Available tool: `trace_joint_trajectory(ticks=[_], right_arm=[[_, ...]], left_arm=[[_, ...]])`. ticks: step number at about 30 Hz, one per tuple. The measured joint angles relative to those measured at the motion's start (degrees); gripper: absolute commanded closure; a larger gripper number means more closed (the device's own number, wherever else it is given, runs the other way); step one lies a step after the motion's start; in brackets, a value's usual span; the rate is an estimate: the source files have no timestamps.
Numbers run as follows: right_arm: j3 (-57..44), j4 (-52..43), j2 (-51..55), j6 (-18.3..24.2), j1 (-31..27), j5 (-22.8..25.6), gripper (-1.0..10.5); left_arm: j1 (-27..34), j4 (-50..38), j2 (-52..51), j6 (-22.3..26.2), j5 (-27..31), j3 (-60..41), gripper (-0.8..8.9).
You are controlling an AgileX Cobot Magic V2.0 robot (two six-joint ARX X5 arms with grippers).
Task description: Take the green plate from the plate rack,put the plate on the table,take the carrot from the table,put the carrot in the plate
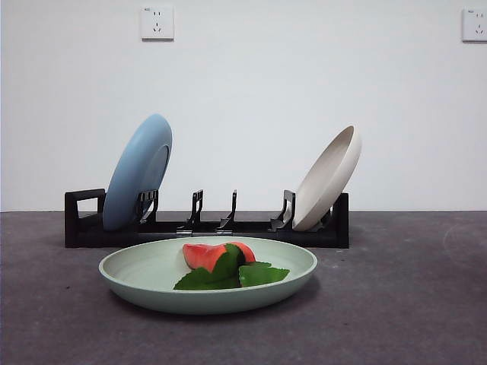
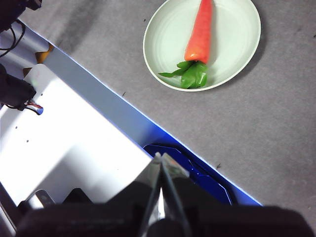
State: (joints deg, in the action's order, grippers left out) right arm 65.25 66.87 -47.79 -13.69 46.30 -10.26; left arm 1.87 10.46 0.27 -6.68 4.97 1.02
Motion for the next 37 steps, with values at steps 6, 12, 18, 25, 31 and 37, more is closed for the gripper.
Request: trace_joint_trajectory(ticks=[6, 12, 18, 25, 31, 37], right_arm=[[-1.2, -9.0, 5.3, 7.8, -9.9, -0.2, 9.5], [-13.4, -30.9, 15.7, 11.3, -27.9, -9.1, 9.5], [-34.6, -49.2, 28.0, 13.4, -39.3, -9.0, 9.5], [-55.7, -61.3, 40.2, 14.4, -41.5, -2.1, 9.5], [-63.1, -60.4, 46.0, 13.8, -41.5, 1.5, 9.5], [-64.2, -57.4, 47.5, 13.5, -41.5, 1.7, 9.5]], left_arm=[[0.0, 0.0, 0.0, 0.0, 0.0, 0.0, 8.15], [0.0, 0.0, 0.0, 0.0, -0.3, 0.0, 8.15], [0.0, 0.0, 0.0, 0.0, -0.5, 0.0, 8.15], [0.0, 0.0, 0.0, 0.0, -0.5, 0.0, 8.15], [0.0, 0.0, 0.0, 0.0, -0.5, 0.0, 8.15], [0.0, 0.0, 0.0, 0.0, -0.5, 0.0, 8.15]])
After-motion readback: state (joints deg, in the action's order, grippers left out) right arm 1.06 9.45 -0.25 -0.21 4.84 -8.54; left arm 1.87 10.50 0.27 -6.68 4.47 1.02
